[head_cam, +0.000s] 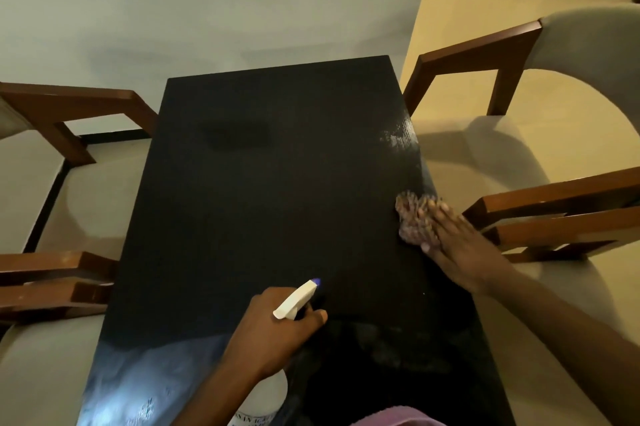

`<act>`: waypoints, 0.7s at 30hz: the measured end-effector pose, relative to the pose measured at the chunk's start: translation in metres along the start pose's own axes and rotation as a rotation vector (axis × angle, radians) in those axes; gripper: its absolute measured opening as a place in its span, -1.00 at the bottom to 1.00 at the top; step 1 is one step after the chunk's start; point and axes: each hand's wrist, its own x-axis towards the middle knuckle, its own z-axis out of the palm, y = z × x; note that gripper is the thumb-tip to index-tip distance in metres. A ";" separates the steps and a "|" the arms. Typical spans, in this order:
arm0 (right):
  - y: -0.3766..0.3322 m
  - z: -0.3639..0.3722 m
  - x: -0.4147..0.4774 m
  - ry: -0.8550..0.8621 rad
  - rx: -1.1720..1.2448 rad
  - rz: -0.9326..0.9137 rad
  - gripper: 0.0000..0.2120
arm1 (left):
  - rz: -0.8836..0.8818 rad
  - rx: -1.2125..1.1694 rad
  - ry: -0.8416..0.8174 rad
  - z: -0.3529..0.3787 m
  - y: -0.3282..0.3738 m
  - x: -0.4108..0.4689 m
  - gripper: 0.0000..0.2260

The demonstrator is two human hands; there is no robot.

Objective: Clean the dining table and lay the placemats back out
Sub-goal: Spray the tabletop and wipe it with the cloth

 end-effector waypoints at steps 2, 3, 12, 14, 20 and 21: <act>0.003 -0.023 0.045 0.001 0.013 0.028 -0.24 | 0.003 0.003 0.017 -0.001 -0.001 -0.003 -0.80; 0.002 -0.035 0.068 -0.007 0.018 0.046 -0.24 | 0.003 0.007 0.031 -0.001 -0.002 -0.004 -0.79; -0.048 -0.069 0.150 0.001 0.082 0.076 -0.30 | -0.040 -0.007 0.075 0.008 -0.010 -0.009 -0.78; -0.055 -0.058 0.131 -0.024 0.083 0.000 -0.28 | -0.042 0.003 0.067 0.011 -0.007 -0.008 -0.78; -0.067 0.008 0.013 -0.060 0.069 -0.274 -0.34 | -0.028 -0.002 0.076 0.021 0.006 -0.002 -0.79; -0.066 0.017 -0.011 -0.072 0.067 -0.308 -0.35 | -0.021 0.001 0.082 0.022 0.007 -0.001 -0.78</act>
